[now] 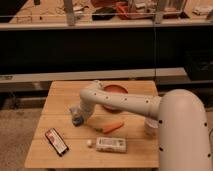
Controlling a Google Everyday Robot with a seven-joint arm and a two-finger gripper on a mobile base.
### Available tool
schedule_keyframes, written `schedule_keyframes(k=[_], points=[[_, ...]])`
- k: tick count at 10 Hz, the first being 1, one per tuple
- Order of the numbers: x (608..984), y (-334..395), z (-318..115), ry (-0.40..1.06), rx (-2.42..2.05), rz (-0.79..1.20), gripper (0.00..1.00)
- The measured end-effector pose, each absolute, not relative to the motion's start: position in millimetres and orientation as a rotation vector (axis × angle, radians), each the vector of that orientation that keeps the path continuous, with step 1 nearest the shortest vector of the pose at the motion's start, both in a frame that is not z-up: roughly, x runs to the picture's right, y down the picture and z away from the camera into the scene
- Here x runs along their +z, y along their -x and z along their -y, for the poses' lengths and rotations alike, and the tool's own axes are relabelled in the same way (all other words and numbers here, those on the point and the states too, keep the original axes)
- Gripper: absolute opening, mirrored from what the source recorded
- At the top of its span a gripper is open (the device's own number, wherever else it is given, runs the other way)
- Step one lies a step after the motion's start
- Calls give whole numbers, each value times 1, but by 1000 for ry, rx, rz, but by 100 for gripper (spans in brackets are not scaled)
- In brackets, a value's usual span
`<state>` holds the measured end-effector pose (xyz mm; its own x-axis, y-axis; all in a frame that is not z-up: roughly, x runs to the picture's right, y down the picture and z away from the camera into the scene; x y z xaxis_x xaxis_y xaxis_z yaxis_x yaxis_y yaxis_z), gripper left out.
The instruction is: Wipe the white sponge on the table
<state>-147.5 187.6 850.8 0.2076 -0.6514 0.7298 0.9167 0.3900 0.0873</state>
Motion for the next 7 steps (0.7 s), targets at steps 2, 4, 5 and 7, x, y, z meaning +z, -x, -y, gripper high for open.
schedule_keyframes(k=[2, 4, 5, 7], points=[[850, 149, -189, 409, -1142, 779, 0], [846, 153, -194, 409, -1167, 791, 0], [845, 154, -195, 409, -1171, 794, 0], [843, 153, -197, 411, -1176, 799, 0]])
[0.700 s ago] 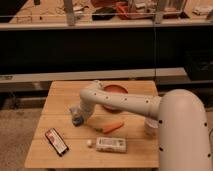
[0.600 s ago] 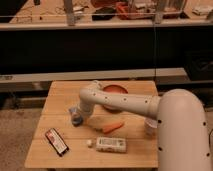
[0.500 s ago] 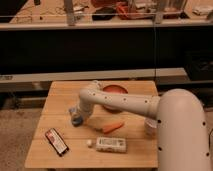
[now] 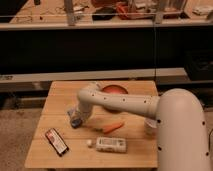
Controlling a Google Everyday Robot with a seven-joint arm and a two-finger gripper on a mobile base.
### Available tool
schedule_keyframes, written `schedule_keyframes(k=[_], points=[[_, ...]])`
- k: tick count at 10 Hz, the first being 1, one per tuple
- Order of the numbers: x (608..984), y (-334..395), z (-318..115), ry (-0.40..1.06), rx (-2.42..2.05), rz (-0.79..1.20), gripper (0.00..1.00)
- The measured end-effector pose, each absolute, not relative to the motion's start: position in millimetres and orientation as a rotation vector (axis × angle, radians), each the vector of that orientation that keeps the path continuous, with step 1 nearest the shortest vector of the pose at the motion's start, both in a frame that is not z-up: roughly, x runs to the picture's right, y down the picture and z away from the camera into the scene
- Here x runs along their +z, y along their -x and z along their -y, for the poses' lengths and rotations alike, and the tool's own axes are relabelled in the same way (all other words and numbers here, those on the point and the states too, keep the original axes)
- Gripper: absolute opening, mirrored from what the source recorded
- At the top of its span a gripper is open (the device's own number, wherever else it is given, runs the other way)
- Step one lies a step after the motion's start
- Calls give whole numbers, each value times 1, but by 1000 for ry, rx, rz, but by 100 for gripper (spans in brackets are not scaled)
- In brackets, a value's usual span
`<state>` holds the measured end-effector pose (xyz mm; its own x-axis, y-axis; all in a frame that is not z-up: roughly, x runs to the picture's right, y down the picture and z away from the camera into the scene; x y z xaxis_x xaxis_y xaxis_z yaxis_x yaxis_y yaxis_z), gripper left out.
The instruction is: Wipe the white sponge on the table
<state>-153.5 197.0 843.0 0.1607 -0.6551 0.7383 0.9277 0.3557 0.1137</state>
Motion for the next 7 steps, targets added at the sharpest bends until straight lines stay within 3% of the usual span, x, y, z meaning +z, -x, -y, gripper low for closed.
schedule_keyframes(k=[7], points=[[834, 140, -209, 424, -1139, 792, 0]])
